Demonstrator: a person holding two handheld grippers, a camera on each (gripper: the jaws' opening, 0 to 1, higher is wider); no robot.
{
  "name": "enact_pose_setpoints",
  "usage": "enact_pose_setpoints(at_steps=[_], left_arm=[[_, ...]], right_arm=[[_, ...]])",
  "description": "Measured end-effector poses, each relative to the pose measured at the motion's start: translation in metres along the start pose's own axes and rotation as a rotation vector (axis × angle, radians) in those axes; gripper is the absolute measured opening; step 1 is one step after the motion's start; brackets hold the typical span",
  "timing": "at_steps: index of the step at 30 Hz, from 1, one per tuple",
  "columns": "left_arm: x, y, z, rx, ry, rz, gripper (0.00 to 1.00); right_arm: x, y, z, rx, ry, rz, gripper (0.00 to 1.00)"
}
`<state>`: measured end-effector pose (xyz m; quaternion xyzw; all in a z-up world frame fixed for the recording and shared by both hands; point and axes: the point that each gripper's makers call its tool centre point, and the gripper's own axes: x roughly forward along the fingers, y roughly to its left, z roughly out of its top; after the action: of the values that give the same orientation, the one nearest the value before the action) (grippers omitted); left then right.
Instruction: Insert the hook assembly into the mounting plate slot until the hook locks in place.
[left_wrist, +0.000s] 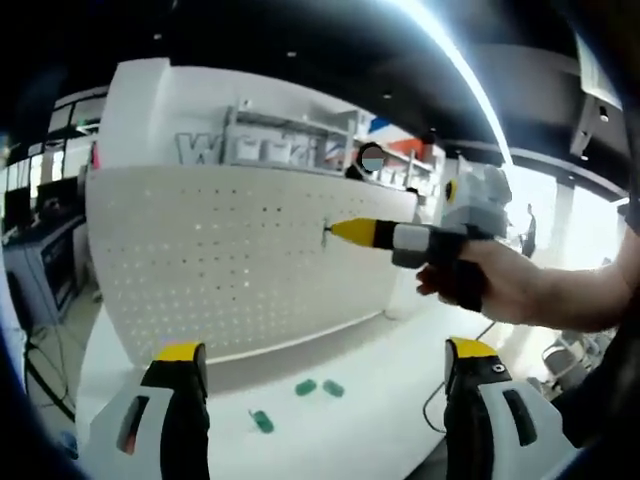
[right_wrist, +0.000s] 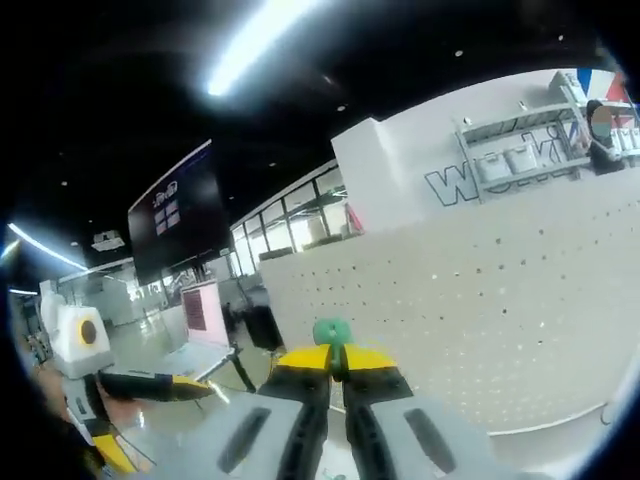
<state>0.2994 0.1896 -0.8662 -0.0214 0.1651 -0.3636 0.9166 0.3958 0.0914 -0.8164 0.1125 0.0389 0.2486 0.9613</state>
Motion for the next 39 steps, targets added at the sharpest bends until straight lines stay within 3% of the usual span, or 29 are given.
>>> enact_pose_setpoints(at_steps=[6,10,19,27,39], left_arm=[[0.000,0.005,-0.002,-0.003,0.010,0.007,1.00],[0.001,0.006,-0.003,-0.009,0.015,0.008,1.00],[0.001,0.010,-0.007,-0.024,0.028,0.015,1.00],[0.002,0.015,-0.011,-0.038,0.037,0.025,1.00],[0.004,0.024,-0.013,-0.047,0.045,0.033,1.00]], right_arm=[[0.010,-0.028,0.010,-0.034,-0.035,-0.086,0.01],[0.014,-0.052,0.014,-0.104,-0.030,-0.181,0.01],[0.028,-0.089,0.029,-0.138,-0.069,-0.292,0.01],[0.039,-0.105,0.045,-0.184,-0.110,-0.369,0.01],[0.046,-0.124,0.054,-0.167,-0.140,-0.433,0.01]])
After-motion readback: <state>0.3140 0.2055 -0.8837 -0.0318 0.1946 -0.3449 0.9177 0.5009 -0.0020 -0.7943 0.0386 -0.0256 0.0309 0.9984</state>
